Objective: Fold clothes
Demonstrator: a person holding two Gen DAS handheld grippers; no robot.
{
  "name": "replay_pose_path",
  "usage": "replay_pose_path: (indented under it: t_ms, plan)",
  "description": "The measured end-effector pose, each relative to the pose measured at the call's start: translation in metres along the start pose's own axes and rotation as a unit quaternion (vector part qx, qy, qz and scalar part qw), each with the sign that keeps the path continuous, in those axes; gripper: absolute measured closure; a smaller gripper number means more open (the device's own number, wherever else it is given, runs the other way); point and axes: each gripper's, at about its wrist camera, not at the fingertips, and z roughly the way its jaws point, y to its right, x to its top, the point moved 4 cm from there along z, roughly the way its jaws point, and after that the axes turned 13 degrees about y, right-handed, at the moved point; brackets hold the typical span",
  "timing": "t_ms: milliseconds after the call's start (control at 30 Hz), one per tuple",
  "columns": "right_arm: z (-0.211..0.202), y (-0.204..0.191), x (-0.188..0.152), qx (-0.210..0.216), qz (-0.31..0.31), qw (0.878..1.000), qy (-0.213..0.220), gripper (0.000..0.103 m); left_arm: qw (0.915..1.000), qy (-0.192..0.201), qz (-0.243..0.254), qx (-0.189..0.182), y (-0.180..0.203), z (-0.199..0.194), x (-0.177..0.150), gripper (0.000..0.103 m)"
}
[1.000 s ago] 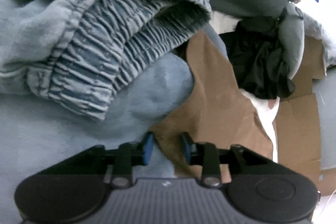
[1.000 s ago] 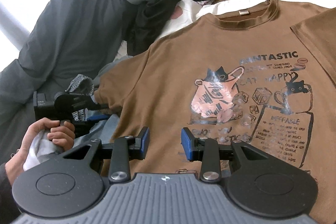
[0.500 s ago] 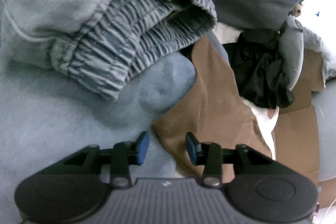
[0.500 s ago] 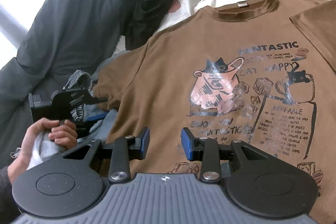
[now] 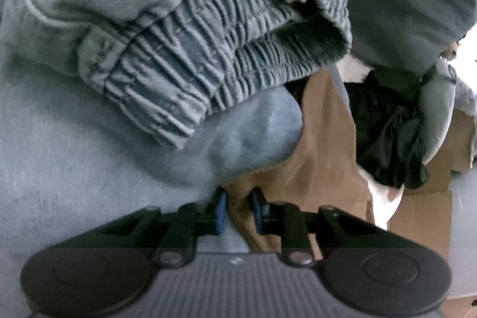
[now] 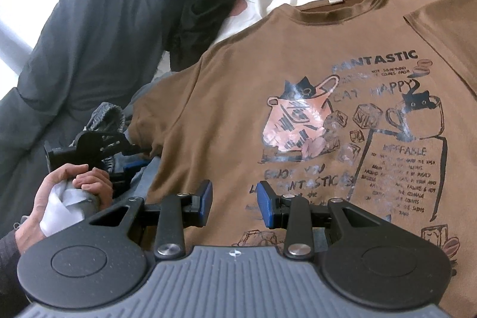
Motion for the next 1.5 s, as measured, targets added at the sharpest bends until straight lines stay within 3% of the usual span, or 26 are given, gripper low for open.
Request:
replay_pose_path:
  t_ms: [100, 300, 500, 833, 1100, 1367, 1500]
  plan:
    - [0.002, -0.006, 0.0, 0.008, -0.003, 1.0, 0.002, 0.067, 0.9997, 0.002, 0.023, -0.004, 0.007, -0.004, 0.006, 0.092]
    - [0.022, -0.024, 0.003, 0.033, -0.004, 0.999, 0.006, 0.067, 0.9975, 0.007, 0.069, -0.012, 0.02, -0.013, 0.017, 0.096]
    - [0.057, -0.044, 0.0, 0.061, 0.018, 0.998, -0.005, 0.099, 0.9926, 0.014, 0.116, -0.033, 0.035, -0.024, 0.028, 0.097]
    - [0.139, -0.073, 0.001, 0.089, 0.075, 0.992, -0.039, 0.099, 0.9859, 0.011, 0.152, -0.07, 0.058, -0.036, 0.035, 0.098]
    - [0.168, -0.089, -0.014, 0.093, 0.075, 0.991, -0.054, 0.099, 0.9775, 0.002, 0.184, -0.104, 0.072, -0.047, 0.034, 0.098]
    - [0.184, -0.085, -0.023, 0.082, 0.064, 0.992, -0.065, 0.099, 0.9655, -0.017, 0.222, -0.135, 0.078, -0.06, 0.012, 0.099]
    - [0.19, -0.078, -0.027, 0.072, 0.06, 0.992, -0.078, 0.096, 0.9528, -0.04, 0.256, -0.158, 0.081, -0.067, -0.013, 0.099]
